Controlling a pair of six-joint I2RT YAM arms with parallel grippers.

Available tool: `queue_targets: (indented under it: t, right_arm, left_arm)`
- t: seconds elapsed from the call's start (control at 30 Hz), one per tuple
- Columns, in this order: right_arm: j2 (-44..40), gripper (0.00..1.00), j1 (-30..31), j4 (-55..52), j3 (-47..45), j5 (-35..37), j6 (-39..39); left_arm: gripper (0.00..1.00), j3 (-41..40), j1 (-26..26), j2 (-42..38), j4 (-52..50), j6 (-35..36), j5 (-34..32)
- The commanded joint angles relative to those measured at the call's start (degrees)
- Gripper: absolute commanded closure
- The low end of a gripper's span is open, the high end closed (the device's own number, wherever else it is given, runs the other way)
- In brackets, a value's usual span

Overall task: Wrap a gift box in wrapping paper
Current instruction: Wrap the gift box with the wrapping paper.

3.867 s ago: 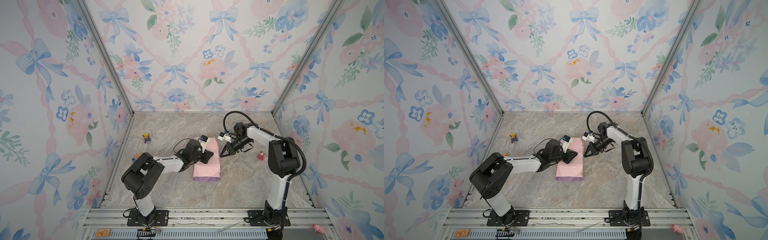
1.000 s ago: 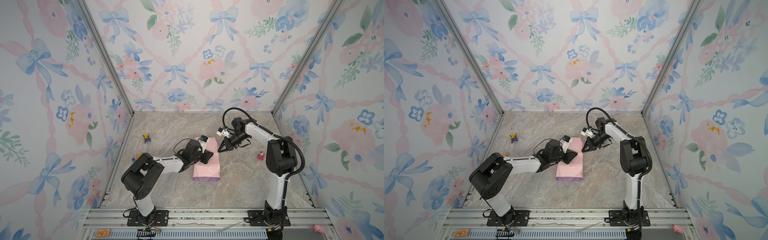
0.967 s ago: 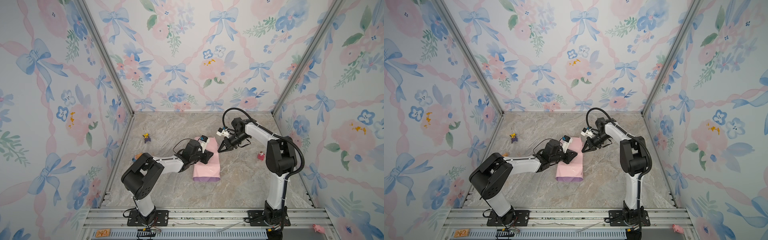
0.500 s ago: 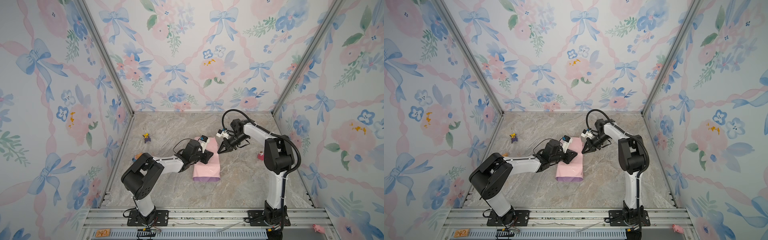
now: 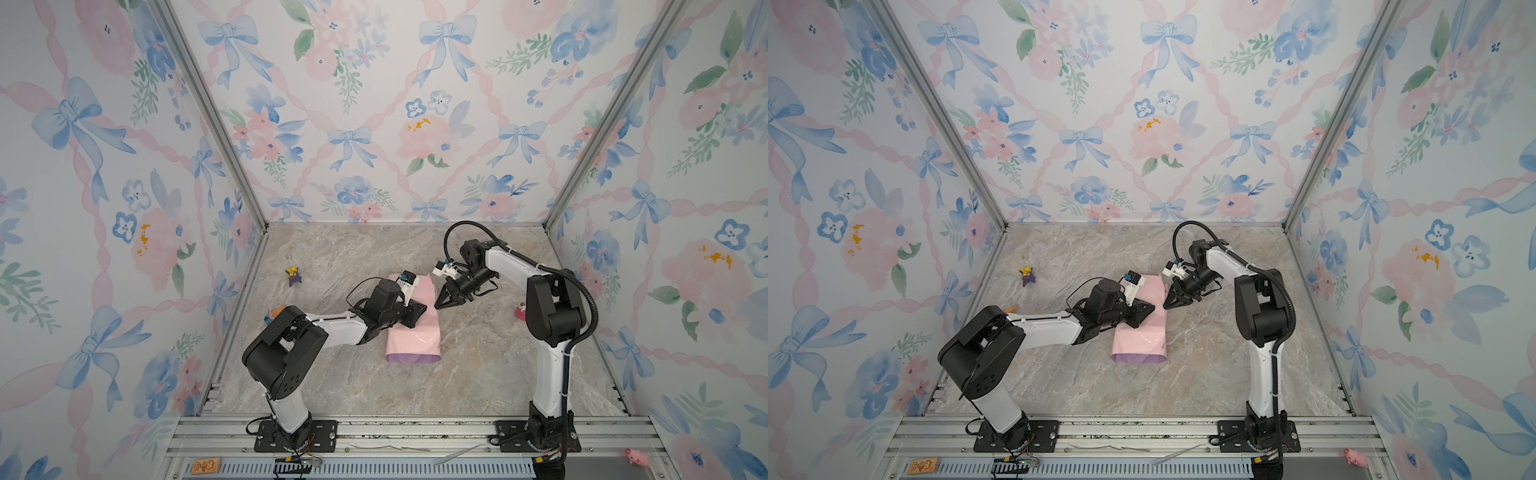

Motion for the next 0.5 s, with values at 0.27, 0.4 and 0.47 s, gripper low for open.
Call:
queue_targets:
  t: [0.27, 0.4, 0.47]
  right_arm:
    - [1.49, 0.81, -0.92, 0.97, 1.41, 0.97, 3.33]
    - [1.70, 0.80, -1.03, 1.65, 1.61, 1.23, 4.58]
    - [1.58, 0.78, -1.00, 1.88, 1.61, 1.32, 5.00]
  left_arm:
    - [0.80, -2.08, -0.20, 0.82, -7.91, 1.28, -0.98]
    - [0.80, -2.02, -0.22, 0.84, -8.02, 1.23, -1.09]
    - [0.80, -2.02, -0.20, 0.83, -8.00, 1.23, -1.02]
